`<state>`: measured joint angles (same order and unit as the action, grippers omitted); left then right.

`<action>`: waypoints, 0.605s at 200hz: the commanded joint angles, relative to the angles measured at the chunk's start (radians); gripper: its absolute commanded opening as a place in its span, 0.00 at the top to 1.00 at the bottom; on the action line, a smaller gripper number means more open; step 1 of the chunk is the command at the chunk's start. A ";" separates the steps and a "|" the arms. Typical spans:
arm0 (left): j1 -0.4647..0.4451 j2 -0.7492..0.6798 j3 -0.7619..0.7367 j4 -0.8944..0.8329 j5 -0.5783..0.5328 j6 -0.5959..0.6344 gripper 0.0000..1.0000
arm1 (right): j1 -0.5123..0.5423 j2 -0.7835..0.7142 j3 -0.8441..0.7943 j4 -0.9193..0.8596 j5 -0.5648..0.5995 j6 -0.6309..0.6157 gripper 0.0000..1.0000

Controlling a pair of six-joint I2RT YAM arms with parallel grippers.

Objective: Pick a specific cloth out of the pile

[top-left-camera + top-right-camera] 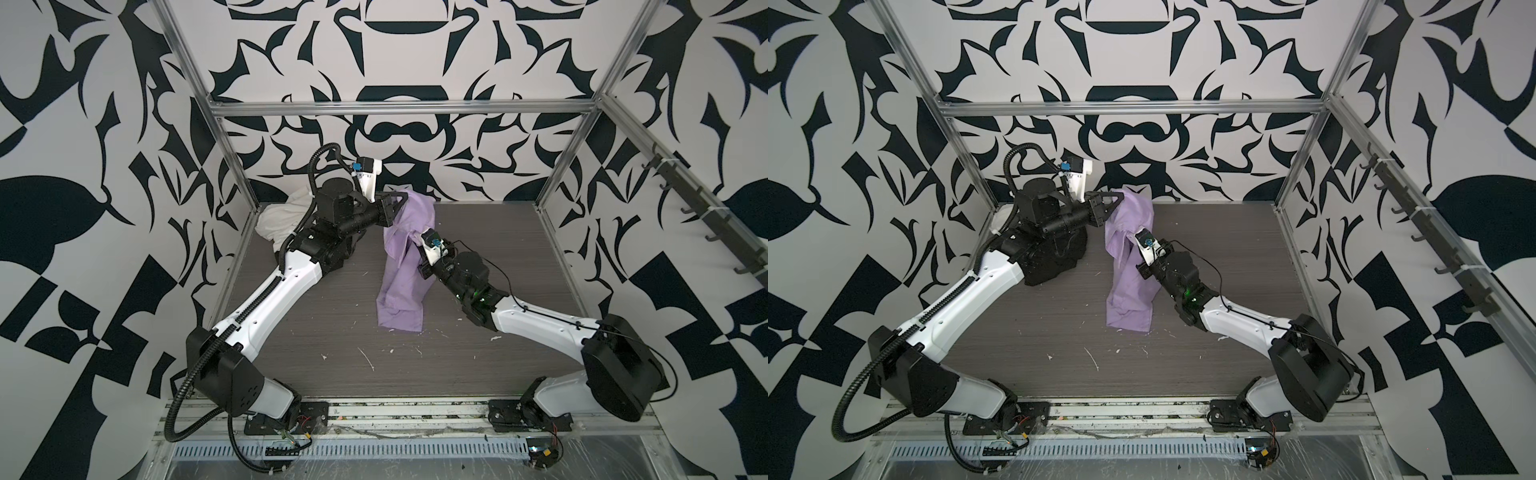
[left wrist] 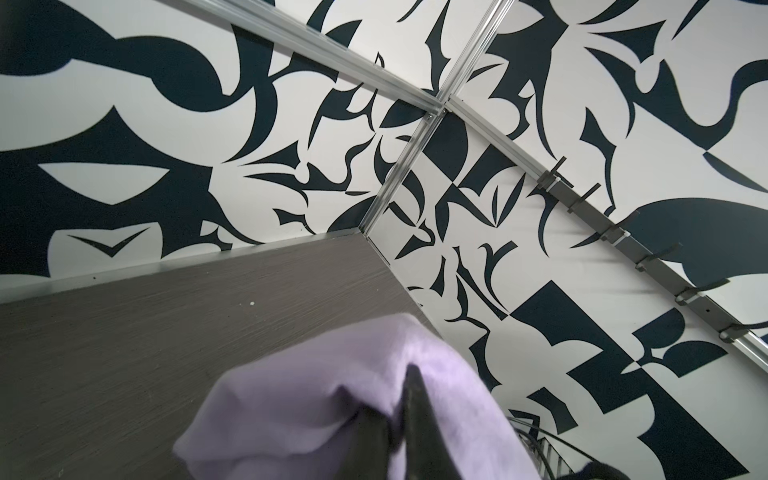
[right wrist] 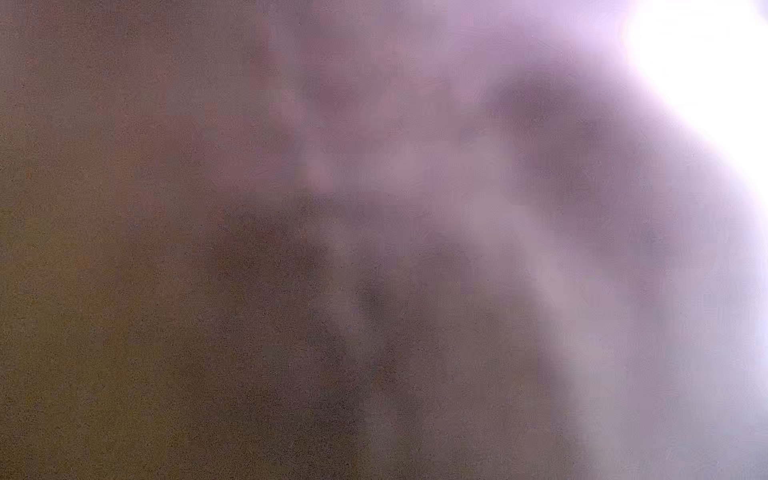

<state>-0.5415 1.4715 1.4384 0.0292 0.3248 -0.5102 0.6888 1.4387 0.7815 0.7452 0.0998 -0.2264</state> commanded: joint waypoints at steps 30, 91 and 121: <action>0.029 0.007 -0.015 0.061 0.032 -0.021 1.00 | -0.008 0.061 0.001 0.157 0.036 0.042 1.00; 0.032 -0.008 -0.052 0.066 0.049 -0.032 1.00 | -0.002 0.042 -0.059 0.135 0.028 0.113 1.00; 0.031 -0.019 -0.072 0.071 0.054 -0.051 1.00 | 0.030 0.009 -0.094 0.093 0.031 0.132 1.00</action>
<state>-0.5125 1.4807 1.3773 0.0517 0.3614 -0.5365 0.6903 1.5051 0.7052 0.8234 0.1226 -0.1322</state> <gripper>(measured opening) 0.084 0.070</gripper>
